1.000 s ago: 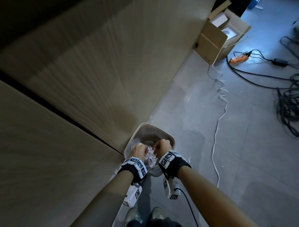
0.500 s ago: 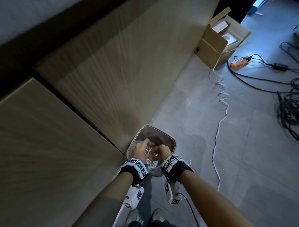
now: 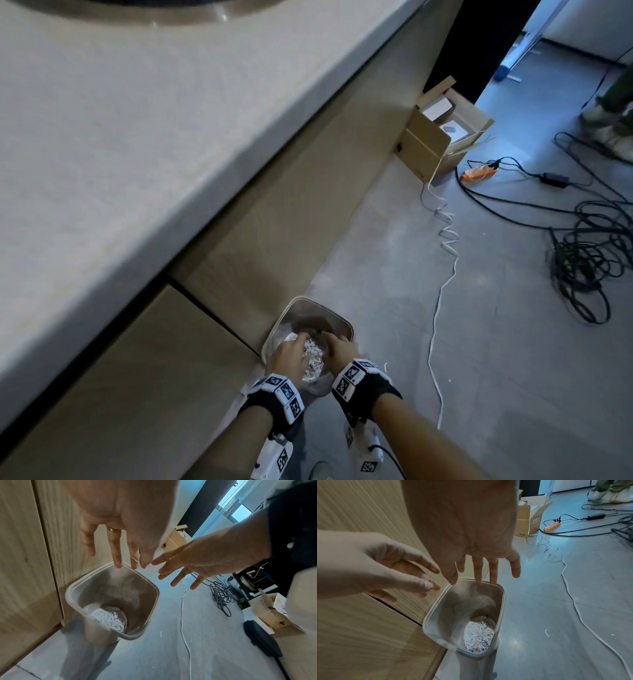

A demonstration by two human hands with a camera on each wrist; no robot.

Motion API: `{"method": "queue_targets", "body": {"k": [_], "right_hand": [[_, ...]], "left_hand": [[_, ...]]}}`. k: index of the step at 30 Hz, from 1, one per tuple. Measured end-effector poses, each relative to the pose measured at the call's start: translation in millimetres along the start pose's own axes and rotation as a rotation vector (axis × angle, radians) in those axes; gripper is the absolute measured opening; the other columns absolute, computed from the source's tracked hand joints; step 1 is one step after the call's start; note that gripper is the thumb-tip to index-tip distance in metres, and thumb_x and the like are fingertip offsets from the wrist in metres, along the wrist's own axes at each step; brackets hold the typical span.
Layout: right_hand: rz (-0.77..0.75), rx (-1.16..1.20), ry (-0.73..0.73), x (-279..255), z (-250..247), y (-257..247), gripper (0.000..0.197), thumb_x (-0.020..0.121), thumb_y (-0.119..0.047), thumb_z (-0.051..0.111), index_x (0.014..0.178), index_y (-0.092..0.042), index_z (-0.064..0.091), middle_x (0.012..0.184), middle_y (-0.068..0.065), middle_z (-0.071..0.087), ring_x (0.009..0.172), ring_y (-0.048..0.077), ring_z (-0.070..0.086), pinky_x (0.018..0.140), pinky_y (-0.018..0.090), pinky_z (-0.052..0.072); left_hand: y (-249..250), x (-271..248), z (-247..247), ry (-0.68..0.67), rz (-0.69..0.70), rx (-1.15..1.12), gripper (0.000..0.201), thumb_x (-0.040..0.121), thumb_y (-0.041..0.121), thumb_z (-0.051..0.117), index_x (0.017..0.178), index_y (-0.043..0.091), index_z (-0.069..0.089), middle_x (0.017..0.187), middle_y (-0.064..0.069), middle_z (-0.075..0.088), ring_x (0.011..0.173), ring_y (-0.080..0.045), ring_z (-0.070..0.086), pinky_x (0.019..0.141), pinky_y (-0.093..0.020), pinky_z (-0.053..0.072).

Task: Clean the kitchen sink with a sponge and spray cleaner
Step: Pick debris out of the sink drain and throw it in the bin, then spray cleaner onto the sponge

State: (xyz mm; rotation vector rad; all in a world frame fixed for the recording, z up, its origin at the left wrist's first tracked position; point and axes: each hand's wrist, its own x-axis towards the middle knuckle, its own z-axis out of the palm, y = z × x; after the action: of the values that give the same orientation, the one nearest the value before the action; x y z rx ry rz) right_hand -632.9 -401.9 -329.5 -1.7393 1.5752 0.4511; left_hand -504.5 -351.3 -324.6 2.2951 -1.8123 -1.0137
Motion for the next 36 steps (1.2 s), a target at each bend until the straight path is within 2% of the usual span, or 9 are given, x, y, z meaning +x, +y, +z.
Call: {"method": "queue_targets", "body": {"k": [6,10,16,19,23,25,27,29,36], "right_hand": [[-0.033,0.023,-0.051,-78,-58,-24,0.029,0.089,-0.028,0.051,0.114,-0.019,0.062,0.116,0.013,0.066,0.107,0.030,0.062,0.090,0.036,0.050],[-0.064,0.076,-0.055,-142,-102,-48,0.035,0.091,-0.033,0.050,0.116,-0.011,0.063,0.115,0.012,0.067,0.107,0.027,0.063,0.093,0.036,0.050],[-0.134,-0.105,-0.088,-244,-172,-102,0.025,0.084,-0.036,0.053,0.092,-0.016,0.067,0.098,0.010,0.069,0.086,0.026,0.063,0.072,0.027,0.044],[-0.168,-0.182,-0.118,-292,-202,-125,0.019,0.086,-0.024,0.059,0.101,-0.013,0.064,0.105,0.009,0.065,0.099,0.027,0.064,0.075,0.025,0.045],[-0.276,-0.485,-0.088,-334,-229,-177,0.035,0.071,-0.032,0.077,0.099,-0.015,0.066,0.083,0.004,0.072,0.075,0.024,0.070,0.072,0.037,0.060],[-0.355,-0.552,-0.078,-351,-234,-207,0.038,0.078,-0.028,0.073,0.111,-0.009,0.065,0.101,0.008,0.071,0.094,0.026,0.068,0.082,0.031,0.054],[-0.400,-0.545,-0.043,-372,-243,-242,0.027,0.083,-0.023,0.067,0.103,-0.006,0.067,0.103,0.010,0.069,0.098,0.027,0.066,0.081,0.031,0.052],[-0.460,-0.519,0.006,-386,-244,-281,0.024,0.076,-0.031,0.072,0.082,-0.008,0.068,0.089,0.011,0.071,0.084,0.029,0.068,0.076,0.041,0.058],[-0.679,-0.369,0.056,-434,-195,-402,0.019,0.071,-0.012,0.079,0.072,-0.014,0.060,0.078,-0.001,0.059,0.079,0.017,0.055,0.051,0.018,0.038]], "left_hand": [[45,-64,-67,-0.057,-0.031,0.001,0.027,0.090,0.017,0.053,0.116,0.018,0.055,0.121,-0.001,0.060,0.115,-0.023,0.055,0.093,-0.036,0.047],[72,-114,-112,-0.055,-0.032,-0.085,0.020,0.086,0.011,0.053,0.105,0.011,0.057,0.113,-0.009,0.061,0.113,-0.029,0.055,0.092,-0.040,0.047],[115,-204,-204,-0.051,-0.073,-0.122,0.026,0.091,0.016,0.050,0.113,0.007,0.059,0.118,-0.013,0.061,0.111,-0.029,0.057,0.090,-0.033,0.045],[120,-239,-243,-0.109,-0.095,-0.176,0.027,0.083,0.024,0.057,0.105,0.011,0.062,0.110,-0.014,0.065,0.100,-0.030,0.063,0.087,-0.037,0.052],[64,-234,-265,-0.146,-0.115,-0.163,0.027,0.064,0.034,0.071,0.086,0.020,0.065,0.089,-0.008,0.070,0.080,-0.028,0.068,0.077,-0.044,0.058],[44,-252,-297,-0.118,-0.116,-0.206,0.014,0.066,0.026,0.073,0.071,0.020,0.062,0.074,-0.004,0.068,0.064,-0.022,0.065,0.072,-0.049,0.059],[51,-305,-350,0.000,-0.117,-0.308,0.004,0.077,0.015,0.064,0.081,0.015,0.065,0.081,-0.010,0.066,0.071,-0.023,0.061,0.078,-0.044,0.055],[37,-340,-383,0.143,-0.145,-0.337,0.019,0.084,0.009,0.058,0.100,0.007,0.068,0.100,-0.015,0.068,0.089,-0.027,0.064,0.083,-0.034,0.052],[-87,-460,-420,0.426,-0.381,-0.232,0.025,0.084,0.014,0.058,0.108,0.014,0.061,0.111,-0.007,0.066,0.105,-0.027,0.062,0.090,-0.036,0.050]]}}
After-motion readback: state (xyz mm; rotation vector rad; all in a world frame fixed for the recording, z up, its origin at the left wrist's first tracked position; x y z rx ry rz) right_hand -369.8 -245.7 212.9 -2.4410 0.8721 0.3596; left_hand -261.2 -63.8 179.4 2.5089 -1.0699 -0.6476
